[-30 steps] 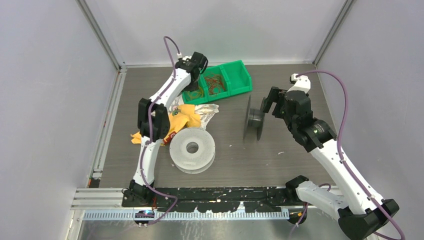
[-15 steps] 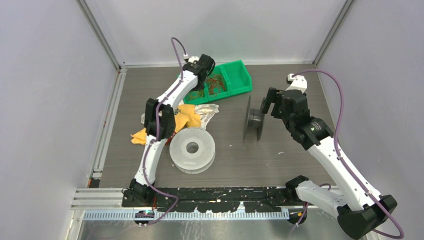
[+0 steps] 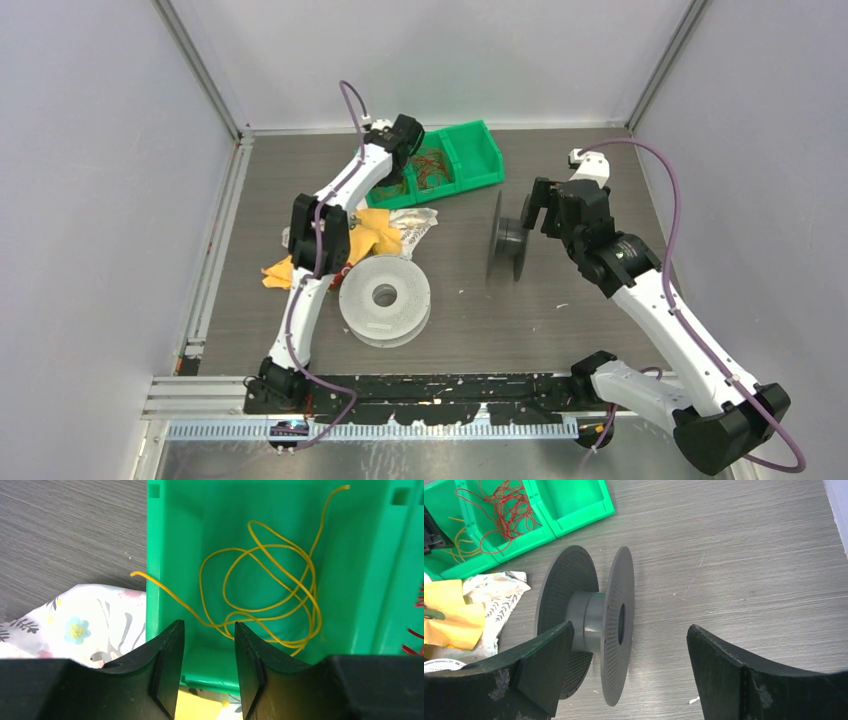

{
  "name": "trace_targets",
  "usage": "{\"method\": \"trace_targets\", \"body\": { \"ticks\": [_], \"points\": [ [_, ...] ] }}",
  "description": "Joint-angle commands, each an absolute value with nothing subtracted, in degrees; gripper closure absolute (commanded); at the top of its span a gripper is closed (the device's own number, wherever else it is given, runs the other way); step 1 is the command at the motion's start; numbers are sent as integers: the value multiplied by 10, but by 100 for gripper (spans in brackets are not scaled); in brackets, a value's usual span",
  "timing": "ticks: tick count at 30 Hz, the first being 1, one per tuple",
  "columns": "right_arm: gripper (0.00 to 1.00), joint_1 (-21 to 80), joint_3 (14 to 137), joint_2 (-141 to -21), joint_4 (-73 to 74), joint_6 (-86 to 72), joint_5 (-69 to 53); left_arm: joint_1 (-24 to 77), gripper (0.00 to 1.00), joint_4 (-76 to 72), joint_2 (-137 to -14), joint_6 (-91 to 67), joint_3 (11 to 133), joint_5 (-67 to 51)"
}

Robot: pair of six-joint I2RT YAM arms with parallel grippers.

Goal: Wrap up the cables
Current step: Pick up the cable from the storage box.

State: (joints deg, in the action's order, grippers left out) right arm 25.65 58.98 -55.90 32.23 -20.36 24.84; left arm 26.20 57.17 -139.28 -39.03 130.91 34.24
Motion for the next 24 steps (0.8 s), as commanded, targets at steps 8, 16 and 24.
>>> {"method": "trace_targets", "body": {
  "ticks": [8,16,24],
  "points": [
    [12,255,591,-590,313,-189,259,234,58,535,-1388,-405,1306,334],
    [12,255,587,-599,319,-191,260,222,64,499,-1402,-399,1300,331],
    [12,255,584,-600,329,-190,269,213,79,489,-1414,-402,1298,311]
  ]
}}
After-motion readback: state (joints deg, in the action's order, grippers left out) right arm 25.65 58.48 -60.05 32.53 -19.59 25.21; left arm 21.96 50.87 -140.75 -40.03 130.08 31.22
